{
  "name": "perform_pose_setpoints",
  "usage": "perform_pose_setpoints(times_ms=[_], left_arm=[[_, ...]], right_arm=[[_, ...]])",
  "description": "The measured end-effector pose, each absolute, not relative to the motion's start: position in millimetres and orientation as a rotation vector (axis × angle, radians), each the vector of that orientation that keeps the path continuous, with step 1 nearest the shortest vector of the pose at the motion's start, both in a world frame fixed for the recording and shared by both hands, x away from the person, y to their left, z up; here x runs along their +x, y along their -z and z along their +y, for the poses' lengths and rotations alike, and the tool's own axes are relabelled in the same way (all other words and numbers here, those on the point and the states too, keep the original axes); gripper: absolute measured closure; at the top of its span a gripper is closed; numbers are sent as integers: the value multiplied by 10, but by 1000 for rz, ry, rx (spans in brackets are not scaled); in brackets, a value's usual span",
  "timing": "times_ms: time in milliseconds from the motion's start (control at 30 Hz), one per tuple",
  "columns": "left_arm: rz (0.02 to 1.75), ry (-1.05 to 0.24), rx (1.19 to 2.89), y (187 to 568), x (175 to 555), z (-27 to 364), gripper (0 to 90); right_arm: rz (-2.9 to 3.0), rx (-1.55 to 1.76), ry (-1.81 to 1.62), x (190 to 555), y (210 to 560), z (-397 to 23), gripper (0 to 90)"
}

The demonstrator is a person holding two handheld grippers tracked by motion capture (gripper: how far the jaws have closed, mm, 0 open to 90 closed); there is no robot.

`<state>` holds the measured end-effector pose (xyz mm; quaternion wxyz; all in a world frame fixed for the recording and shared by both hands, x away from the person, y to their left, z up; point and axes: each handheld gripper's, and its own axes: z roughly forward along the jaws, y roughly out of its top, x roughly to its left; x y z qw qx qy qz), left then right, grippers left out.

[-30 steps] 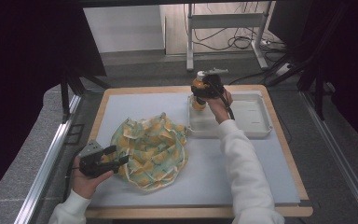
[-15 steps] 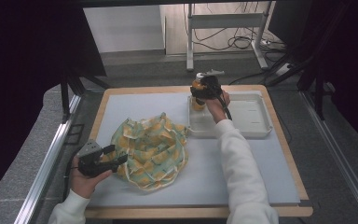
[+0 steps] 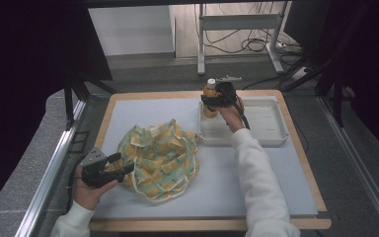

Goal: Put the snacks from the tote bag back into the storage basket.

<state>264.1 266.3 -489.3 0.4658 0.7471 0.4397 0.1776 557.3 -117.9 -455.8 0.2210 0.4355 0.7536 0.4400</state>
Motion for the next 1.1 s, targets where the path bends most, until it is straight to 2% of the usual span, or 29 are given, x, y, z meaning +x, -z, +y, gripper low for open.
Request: perform_pose_setpoints(times_ms=[367, 600, 1100], left_arm=[[1089, -442, 1840, 4906, 2609, 2663, 289], [1089, -443, 1850, 4915, 2566, 2648, 289], [1090, -443, 1869, 4935, 2557, 2589, 289]], right_arm=[[2096, 1193, -1264, 5372, 4436, -1358, 107], [2098, 1179, -1299, 5097, 4354, -1479, 108], [2231, 1018, -1370, 4205, 4336, -1759, 150]])
